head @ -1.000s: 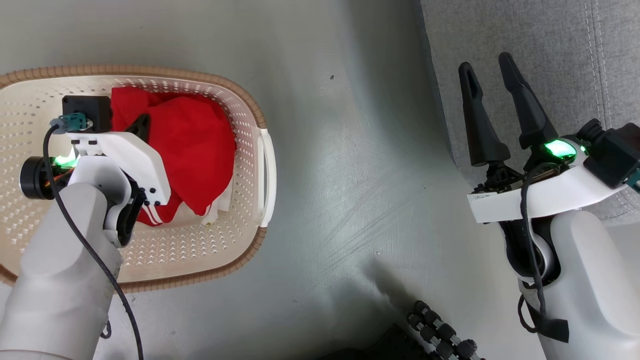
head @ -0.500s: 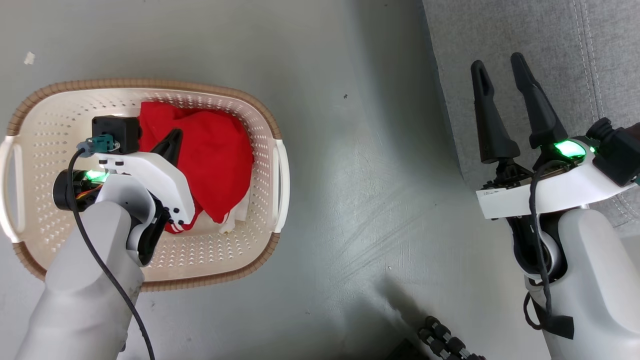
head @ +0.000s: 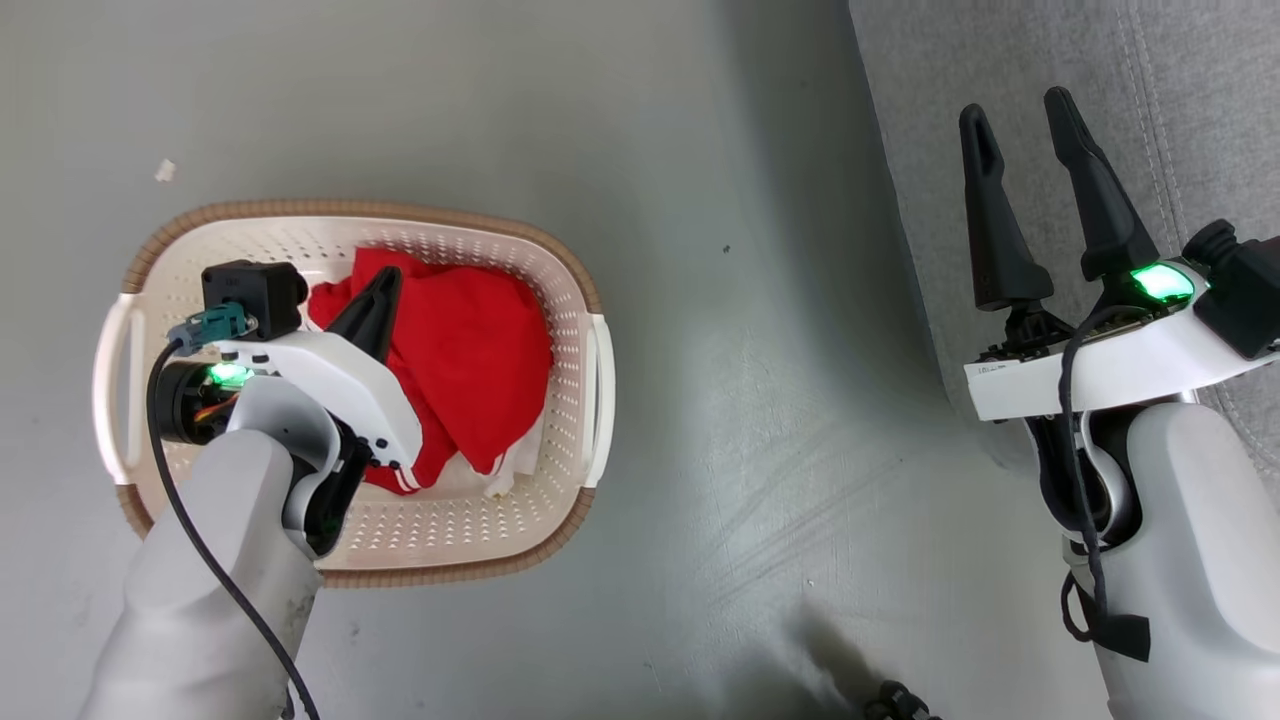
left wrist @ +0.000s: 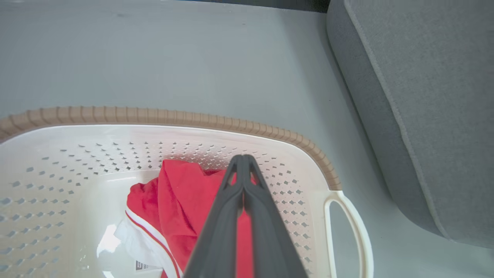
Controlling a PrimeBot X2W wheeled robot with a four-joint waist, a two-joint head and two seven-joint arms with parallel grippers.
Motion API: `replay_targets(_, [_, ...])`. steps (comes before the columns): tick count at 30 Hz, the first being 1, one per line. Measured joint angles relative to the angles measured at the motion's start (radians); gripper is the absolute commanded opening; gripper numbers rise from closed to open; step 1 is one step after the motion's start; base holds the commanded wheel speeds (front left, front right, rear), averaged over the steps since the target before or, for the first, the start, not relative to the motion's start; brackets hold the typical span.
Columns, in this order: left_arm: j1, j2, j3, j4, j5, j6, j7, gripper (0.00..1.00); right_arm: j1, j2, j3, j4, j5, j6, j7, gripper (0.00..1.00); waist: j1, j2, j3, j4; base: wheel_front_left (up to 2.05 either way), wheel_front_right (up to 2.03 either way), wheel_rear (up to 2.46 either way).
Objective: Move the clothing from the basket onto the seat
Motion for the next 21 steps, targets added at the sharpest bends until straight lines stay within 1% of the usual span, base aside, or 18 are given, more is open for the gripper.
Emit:
replay_targets(12, [0.053,-0.02,0.001,0.002,-0.015,-0.009,-0.04,0.0,0.004,-0.001,-0.019,0.031,-0.068,0.0,0.0,1.0,0.0,0.0,-0.103,0.041,0.0,0.0,0.0])
replay_targets(15, [0.068,-0.025,0.001,0.002,-0.023,-0.017,-0.055,0.0,0.011,-0.001,-0.021,0.037,-0.077,0.0,0.0,1.0,0.0,0.0,-0.132,0.052,0.0,0.0,0.0])
replay_targets(21, [0.097,-0.044,0.0,0.002,-0.036,-0.018,-0.085,0.0,0.03,-0.001,-0.025,0.049,-0.089,0.0,0.0,1.0,0.0,0.0,-0.193,0.073,0.0,0.0,0.0])
